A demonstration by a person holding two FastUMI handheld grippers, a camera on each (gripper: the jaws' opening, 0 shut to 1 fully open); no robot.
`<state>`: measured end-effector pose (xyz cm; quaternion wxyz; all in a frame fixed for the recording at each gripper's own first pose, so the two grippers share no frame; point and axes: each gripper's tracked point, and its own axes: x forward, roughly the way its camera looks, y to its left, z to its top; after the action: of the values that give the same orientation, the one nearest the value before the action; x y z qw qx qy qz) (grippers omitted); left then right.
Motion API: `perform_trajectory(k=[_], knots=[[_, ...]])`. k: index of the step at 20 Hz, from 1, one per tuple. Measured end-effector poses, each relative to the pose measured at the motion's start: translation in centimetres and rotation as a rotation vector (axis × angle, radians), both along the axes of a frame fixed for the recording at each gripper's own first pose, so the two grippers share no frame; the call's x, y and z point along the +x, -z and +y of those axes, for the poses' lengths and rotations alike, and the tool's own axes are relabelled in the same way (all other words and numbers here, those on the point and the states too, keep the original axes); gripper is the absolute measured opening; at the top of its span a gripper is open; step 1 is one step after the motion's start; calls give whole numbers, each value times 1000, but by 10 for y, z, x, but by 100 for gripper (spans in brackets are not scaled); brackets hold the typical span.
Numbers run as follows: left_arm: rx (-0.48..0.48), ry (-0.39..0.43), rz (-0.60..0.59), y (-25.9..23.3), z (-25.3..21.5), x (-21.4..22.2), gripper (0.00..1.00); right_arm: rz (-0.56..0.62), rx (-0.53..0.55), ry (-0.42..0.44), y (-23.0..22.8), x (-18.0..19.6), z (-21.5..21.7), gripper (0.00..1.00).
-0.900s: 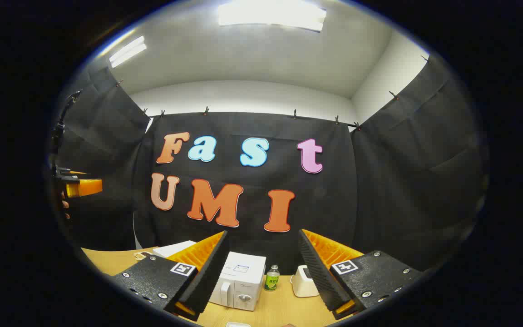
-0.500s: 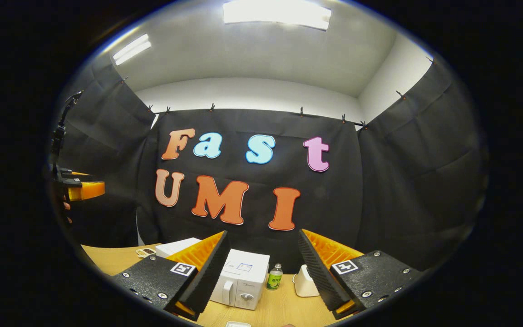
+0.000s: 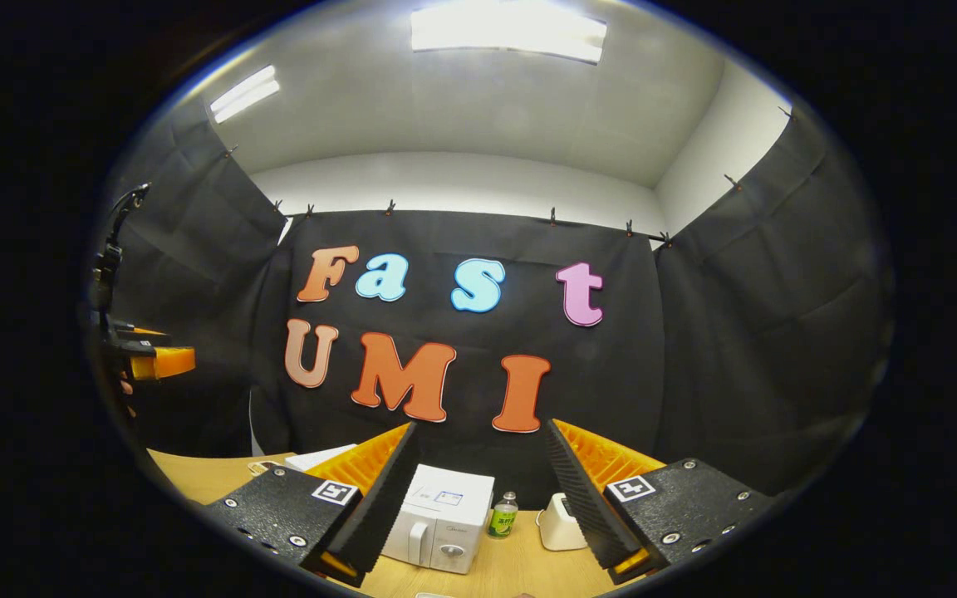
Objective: Open the microwave oven with the left hand, put the food in, and close the microwave oven.
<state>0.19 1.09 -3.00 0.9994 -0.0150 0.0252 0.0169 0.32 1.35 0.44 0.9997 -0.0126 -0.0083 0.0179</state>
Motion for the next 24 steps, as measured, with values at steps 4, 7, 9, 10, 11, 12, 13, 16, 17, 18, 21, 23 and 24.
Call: perform_trajectory(k=[4, 7, 9, 10, 11, 12, 13, 16, 17, 18, 21, 23, 24], knots=[[-1, 5, 9, 8, -5, 3, 100, 6, -24, -2, 3, 1, 1, 94], [14, 4, 8, 13, -12, 4, 98, 9, -23, -4, 5, 1, 0, 94], [27, 13, 6, 16, -20, 5, 98, 12, -17, -3, 9, 1, -4, 94], [35, 21, 5, 18, -25, 5, 100, 14, -15, -3, 11, 2, -4, 93], [42, 28, 3, 19, -31, 5, 98, 17, -13, -4, 14, 1, -5, 94], [47, 34, 1, 21, -36, 6, 98, 20, -12, -4, 17, 1, -6, 94], [49, 40, -5, 22, -40, 6, 98, 22, -11, -3, 20, 0, -8, 94], [38, 70, -20, 28, -61, 5, 100, 22, -7, 0, 27, -2, -12, 94], [28, 82, -21, 32, -68, 5, 100, 21, -6, 2, 30, -3, -15, 93], [19, 96, -21, 37, -77, 5, 94, 21, -3, 8, 34, -4, -19, 94], [4, 140, -15, 54, -101, 6, 100, 21, 4, 16, 49, -12, -28, 93], [14, 158, -18, 66, -119, 8, 94, 27, 6, 32, 62, -20, -39, 94], [15, 166, -19, 73, -128, 7, 97, 32, 10, 38, 69, -24, -43, 94]])
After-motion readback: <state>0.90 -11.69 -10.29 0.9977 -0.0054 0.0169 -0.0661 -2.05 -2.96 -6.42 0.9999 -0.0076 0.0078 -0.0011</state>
